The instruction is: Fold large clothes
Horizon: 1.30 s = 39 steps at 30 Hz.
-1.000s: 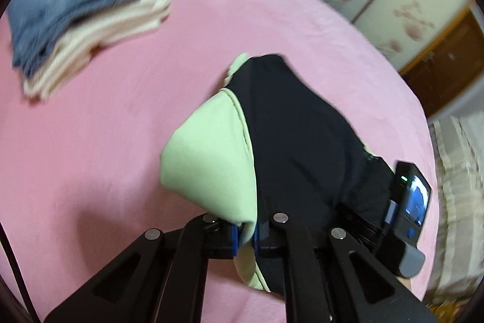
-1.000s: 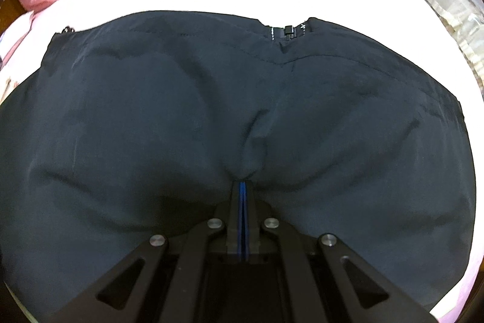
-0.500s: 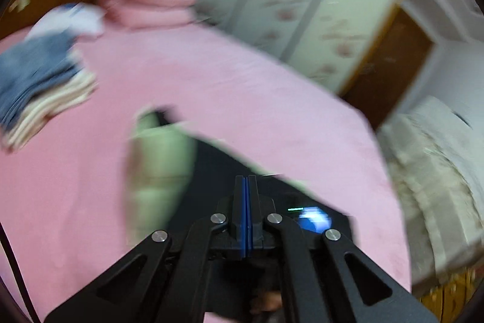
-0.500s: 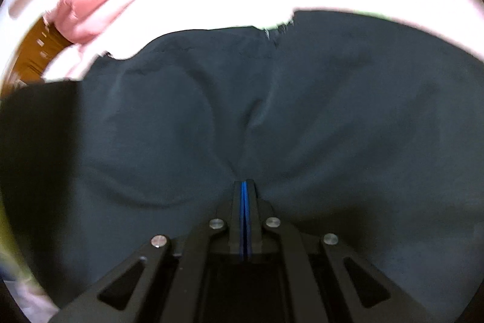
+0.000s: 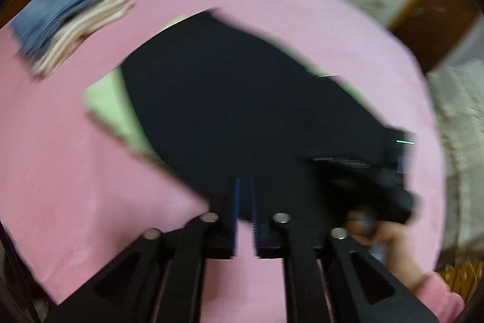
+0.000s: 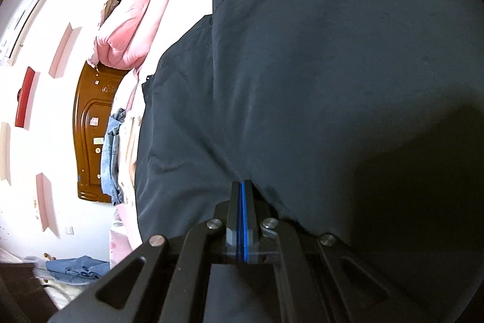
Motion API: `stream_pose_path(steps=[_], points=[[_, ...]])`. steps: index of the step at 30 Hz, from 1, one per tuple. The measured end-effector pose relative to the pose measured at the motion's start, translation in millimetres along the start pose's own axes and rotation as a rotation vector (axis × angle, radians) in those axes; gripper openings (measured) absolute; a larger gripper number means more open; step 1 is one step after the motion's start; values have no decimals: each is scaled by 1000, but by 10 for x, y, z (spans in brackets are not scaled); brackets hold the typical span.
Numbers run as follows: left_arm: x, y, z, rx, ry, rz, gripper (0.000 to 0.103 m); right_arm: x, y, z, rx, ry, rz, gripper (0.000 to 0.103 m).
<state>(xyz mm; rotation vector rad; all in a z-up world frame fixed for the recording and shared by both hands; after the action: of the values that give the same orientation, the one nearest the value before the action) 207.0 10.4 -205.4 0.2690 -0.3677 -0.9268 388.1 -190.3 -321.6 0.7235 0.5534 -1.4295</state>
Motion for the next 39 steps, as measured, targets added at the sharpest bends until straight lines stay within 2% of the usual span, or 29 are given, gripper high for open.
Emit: stream_pose_path(steps=[1,3,4,7,10,13,14,18,21,24,26,28,30,35,39], points=[[-235,32,-99,-33,36,39,34,18,-18,50,6,-3,6,0],[-568,60,-189,-47,37,111,48,17,-22,51,14,0,3,0],[-734,98,-226,-46,30,147,60,47,-24,76,13,4,-1,0],[-1168,238,-315,-20,0,240,76,98,-34,107,8,10,-7,0],[-1478,334,-436,-33,-67,321,81,100,-37,105,18,2,-17,0],[-1740,432,-677,-91,-114,383,81,147,-81,150,47,-9,-51,0],[-1783,452,-726,-96,-133,391,81,152,-93,163,61,-15,-64,0],[-1864,563,-931,-128,-281,398,81,155,-154,186,130,-42,-131,0],[-1879,738,-1096,-114,-314,374,81,148,-184,184,185,-60,-144,0],[-1850,909,-1181,-82,-318,350,75,139,-202,175,229,-69,-149,0],[-1795,995,-1254,-105,-297,325,60,130,-199,173,240,-75,-154,0],[-1746,1047,-1260,-103,-271,309,33,136,-186,173,246,-71,-163,0],[-1680,1082,-1223,-88,-276,313,14,157,-170,174,244,-60,-169,0],[-1367,1125,-746,70,-209,212,10,199,-163,185,232,-31,-179,0],[-816,1133,-276,167,-210,69,9,227,-168,206,226,-15,-176,0]])
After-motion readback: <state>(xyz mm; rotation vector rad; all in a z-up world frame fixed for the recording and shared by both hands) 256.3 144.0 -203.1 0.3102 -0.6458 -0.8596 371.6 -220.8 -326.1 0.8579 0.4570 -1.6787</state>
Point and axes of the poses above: each gripper's, at about its wrist camera, not at the fingertips, and z roughly against the way its jaws point, x to its right, y to its top, the point moved 3 cm from there along -z, roughly the way its jaws point
